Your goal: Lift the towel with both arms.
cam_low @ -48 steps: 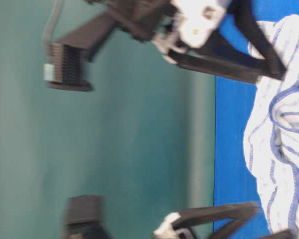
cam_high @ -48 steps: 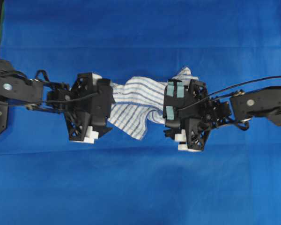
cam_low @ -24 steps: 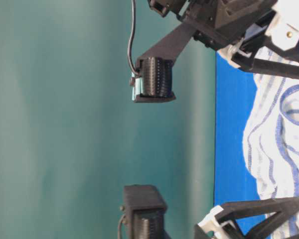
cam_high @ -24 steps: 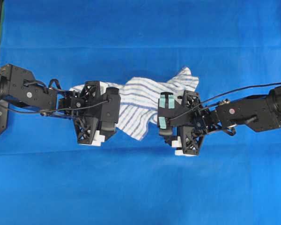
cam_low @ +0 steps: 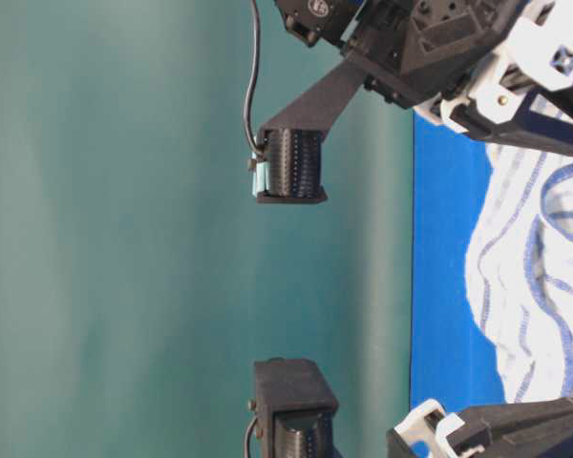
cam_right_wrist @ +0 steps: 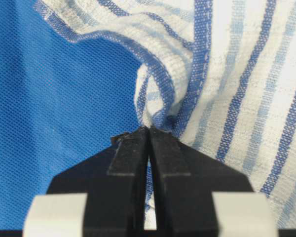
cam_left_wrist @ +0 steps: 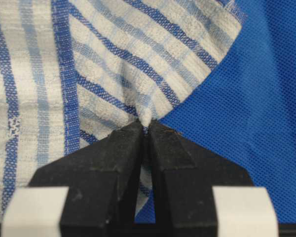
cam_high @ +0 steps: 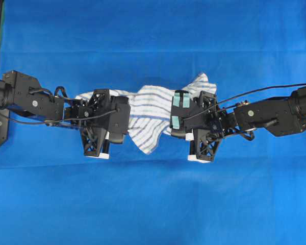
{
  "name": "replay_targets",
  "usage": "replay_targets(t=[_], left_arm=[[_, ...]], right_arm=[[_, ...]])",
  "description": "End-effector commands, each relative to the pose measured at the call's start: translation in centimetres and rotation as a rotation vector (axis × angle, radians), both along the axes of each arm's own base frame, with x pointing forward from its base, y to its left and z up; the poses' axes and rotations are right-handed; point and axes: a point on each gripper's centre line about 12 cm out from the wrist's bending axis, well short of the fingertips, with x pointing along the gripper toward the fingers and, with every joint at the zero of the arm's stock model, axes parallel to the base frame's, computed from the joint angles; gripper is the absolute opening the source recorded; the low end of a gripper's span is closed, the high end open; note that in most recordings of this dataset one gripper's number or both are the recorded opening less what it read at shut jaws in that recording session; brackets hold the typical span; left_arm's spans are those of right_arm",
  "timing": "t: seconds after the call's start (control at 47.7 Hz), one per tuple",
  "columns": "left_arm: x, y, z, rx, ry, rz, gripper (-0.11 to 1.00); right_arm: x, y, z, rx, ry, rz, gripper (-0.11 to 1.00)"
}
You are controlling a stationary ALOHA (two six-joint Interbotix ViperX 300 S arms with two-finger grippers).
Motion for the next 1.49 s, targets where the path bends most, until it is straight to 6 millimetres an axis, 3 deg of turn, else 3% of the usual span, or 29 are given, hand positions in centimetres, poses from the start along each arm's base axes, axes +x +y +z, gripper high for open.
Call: replay_targets(t=[0.0, 0.168, 0.294, 0.587, 0.965, 1.175, 1.469], left_arm=[[0.0, 0.4, 0.3, -0.001, -0.003, 0.013, 0.02], [0.1, 0.6, 0.6, -0.001, -0.012, 0.02, 0.02], [0.3, 0.7, 2.9, -0.006, -0.048, 0.025, 0.02], [-0.6, 0.8, 11.4, -0.014, -0.178, 0.031, 0.02], [-4.2, 1.8, 23.4, -0.012, -0.338, 0.06, 0.02], [-6.0, 1.7, 28.5, -0.01, -0.445, 0.058, 0.02], [-7.3, 1.7, 35.0, -0.007, -0.545, 0.055, 0.02]], right_arm=[[0.5, -0.1, 0.8, 0.002, -0.029, -0.002, 0.01], [0.7, -0.1, 1.1, 0.002, -0.038, -0.001, 0.01], [1.0, -0.1, 2.7, 0.001, -0.07, -0.006, 0.01], [0.5, -0.7, 11.1, -0.046, -0.171, -0.023, 0.01], [-0.8, -1.9, 22.7, -0.139, -0.234, -0.066, 0.01], [-1.1, -2.4, 28.9, -0.204, -0.254, -0.059, 0.01], [-1.7, -2.2, 35.5, -0.258, -0.293, -0.036, 0.01]])
